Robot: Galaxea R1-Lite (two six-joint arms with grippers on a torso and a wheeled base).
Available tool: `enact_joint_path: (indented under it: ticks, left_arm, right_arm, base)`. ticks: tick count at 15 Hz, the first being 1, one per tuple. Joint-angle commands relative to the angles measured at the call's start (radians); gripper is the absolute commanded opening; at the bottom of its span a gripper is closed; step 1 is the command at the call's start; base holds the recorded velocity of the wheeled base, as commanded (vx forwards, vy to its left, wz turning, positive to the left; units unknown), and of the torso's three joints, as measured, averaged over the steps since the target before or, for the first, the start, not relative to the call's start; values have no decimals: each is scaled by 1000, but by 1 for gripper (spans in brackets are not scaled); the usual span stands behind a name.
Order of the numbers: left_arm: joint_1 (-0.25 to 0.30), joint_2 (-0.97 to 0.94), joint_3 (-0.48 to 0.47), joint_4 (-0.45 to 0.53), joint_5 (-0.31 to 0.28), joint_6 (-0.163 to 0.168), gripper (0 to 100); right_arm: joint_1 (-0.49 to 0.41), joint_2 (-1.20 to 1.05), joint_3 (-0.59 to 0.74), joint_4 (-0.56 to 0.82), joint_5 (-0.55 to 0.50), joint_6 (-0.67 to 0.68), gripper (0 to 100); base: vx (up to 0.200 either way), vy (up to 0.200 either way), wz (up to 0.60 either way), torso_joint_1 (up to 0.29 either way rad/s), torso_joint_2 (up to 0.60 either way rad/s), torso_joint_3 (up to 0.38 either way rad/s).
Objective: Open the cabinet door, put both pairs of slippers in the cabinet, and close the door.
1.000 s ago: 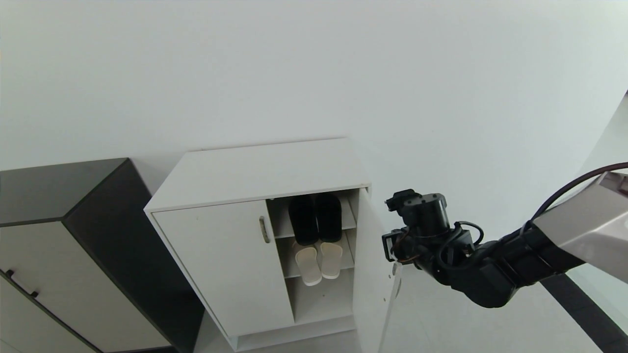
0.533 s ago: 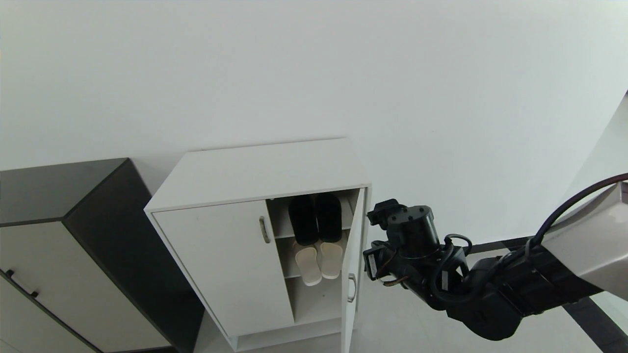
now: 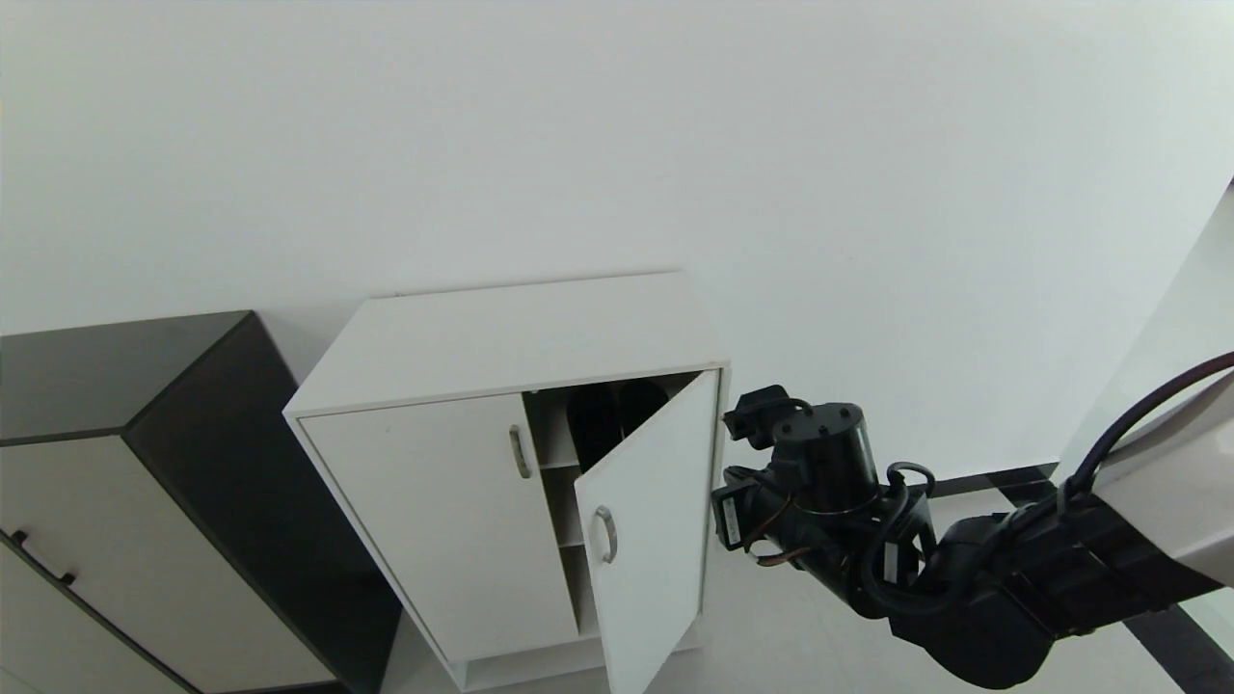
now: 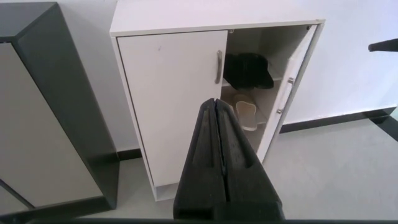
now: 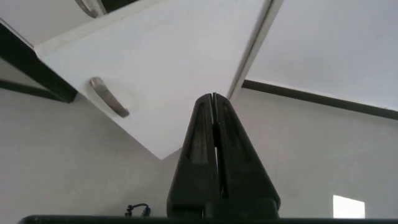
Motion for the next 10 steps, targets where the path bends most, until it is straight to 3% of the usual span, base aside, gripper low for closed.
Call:
enact_joint_path:
  ticks: [1, 5, 10]
  left_arm:
    - [0, 0, 0, 0, 0, 0, 0]
    - [0, 0, 0, 0, 0, 0, 0]
    - [0, 0, 0, 0, 3, -2, 0]
  right_arm:
    - [3, -2, 1, -1, -1, 0, 0]
    - [3, 1, 1, -2, -1, 0, 0]
    - [1, 13, 1, -2, 2, 0, 0]
  base:
    - [0, 0, 600, 2, -2, -2]
    - [0, 0, 600, 4, 2, 0]
    - [0, 0, 0, 0, 0, 0]
